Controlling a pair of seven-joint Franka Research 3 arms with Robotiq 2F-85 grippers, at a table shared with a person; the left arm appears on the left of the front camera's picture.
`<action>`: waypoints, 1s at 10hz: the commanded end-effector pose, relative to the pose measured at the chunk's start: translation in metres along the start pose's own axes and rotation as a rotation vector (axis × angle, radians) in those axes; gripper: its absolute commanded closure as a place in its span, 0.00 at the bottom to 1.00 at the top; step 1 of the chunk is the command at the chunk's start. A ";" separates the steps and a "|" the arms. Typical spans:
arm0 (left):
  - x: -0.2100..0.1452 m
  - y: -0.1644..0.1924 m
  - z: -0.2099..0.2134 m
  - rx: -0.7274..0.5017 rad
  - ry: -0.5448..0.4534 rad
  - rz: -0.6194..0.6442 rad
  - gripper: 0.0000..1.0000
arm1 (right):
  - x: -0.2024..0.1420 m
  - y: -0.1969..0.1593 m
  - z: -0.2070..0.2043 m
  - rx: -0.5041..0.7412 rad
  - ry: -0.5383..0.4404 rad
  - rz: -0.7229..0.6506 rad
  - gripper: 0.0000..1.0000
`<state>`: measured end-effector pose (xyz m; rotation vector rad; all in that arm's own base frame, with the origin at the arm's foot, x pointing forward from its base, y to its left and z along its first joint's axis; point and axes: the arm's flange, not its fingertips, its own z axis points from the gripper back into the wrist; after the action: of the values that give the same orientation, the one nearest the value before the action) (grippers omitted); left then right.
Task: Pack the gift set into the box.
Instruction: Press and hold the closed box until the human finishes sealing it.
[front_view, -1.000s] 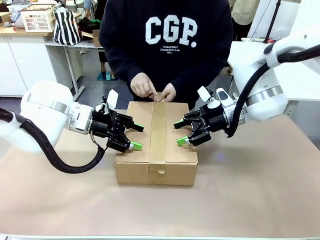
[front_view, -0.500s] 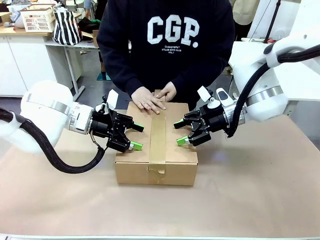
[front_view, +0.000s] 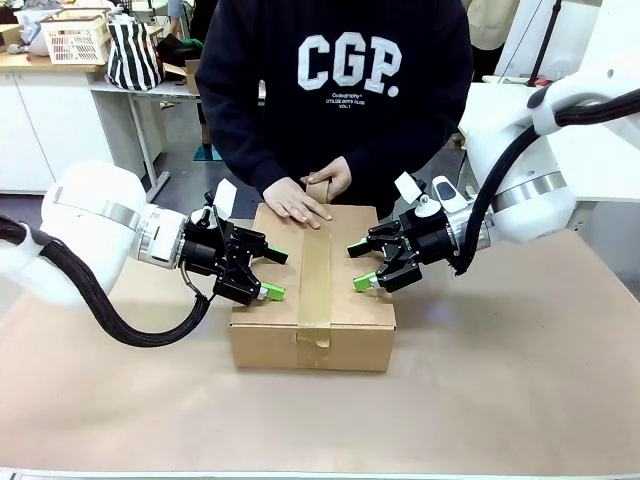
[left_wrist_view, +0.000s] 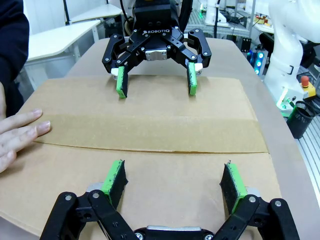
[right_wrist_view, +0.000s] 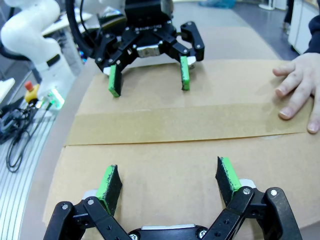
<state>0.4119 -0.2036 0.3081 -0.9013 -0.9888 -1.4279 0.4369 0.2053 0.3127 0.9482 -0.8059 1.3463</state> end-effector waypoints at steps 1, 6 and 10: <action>-0.002 -0.002 -0.001 0.005 -0.001 -0.010 0.00 | -0.002 0.000 0.000 -0.002 0.004 -0.003 0.00; -0.002 -0.002 -0.001 0.005 -0.001 -0.010 0.00 | -0.002 0.000 0.000 -0.002 0.004 -0.003 0.00; -0.002 -0.002 -0.001 0.005 -0.001 -0.010 0.00 | -0.002 0.000 0.000 -0.002 0.004 -0.003 0.00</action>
<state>0.4117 -0.2037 0.3080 -0.9016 -0.9884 -1.4281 0.4369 0.2053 0.3125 0.9484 -0.8056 1.3461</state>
